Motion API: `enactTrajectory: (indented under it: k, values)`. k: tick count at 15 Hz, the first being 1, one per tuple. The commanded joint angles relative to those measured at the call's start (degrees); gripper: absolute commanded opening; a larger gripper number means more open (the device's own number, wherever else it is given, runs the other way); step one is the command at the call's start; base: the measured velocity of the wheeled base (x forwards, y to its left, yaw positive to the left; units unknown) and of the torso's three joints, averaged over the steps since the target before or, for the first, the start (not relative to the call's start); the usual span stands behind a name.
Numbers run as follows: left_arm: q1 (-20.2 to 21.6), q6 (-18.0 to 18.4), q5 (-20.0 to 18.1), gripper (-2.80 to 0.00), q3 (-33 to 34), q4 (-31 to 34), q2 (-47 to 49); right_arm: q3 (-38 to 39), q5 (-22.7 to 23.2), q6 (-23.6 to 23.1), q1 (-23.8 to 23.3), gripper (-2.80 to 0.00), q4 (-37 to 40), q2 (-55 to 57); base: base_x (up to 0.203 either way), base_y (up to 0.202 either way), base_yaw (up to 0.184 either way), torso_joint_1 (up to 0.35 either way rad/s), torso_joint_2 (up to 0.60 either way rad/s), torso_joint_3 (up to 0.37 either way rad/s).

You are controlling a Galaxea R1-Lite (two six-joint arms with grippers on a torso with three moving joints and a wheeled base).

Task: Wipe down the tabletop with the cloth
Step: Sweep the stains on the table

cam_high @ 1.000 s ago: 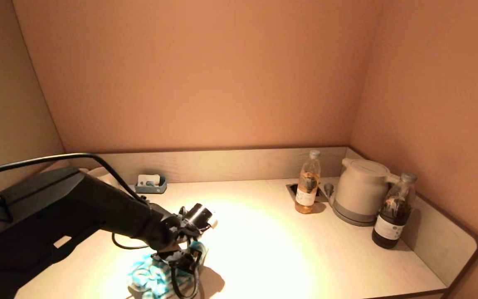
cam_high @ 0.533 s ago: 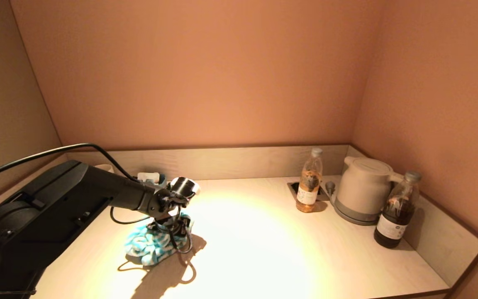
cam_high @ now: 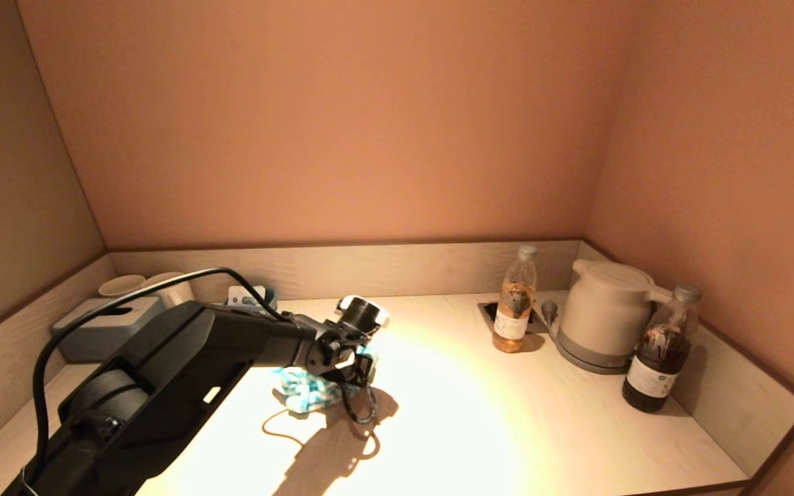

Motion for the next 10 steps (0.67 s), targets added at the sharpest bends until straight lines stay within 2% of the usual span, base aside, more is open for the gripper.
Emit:
enactTrajectory:
  k: [1, 2, 5, 10]
  values:
    - [-3.8, -0.2, 0.0, -2.8, -0.1, 0.2, -0.4, 0.0, 0.0, 0.0, 0.0, -2.8, 0.0, 0.0, 0.0, 0.0, 0.0, 0.0, 0.0, 0.0]
    - [-4.8, -0.3, 0.0, -2.8, -0.1, 0.1, -0.8, 0.0, 0.0, 0.0, 0.0, -2.8, 0.0, 0.0, 0.0, 0.0, 0.0, 0.0, 0.0, 0.0]
    - [-12.9, -1.4, 0.4, -2.8, 0.1, 0.3, -4.2, 0.0, 0.0, 0.0, 0.0, -2.8, 0.0, 0.0, 0.0, 0.0, 0.0, 0.0, 0.0, 0.0]
    - [-16.2, -3.5, 1.6, -2.8, 6.8, 0.2, -11.3, 0.0, 0.0, 0.0, 0.0, -2.8, 0.0, 0.0, 0.0, 0.0, 0.0, 0.0, 0.0, 0.0]
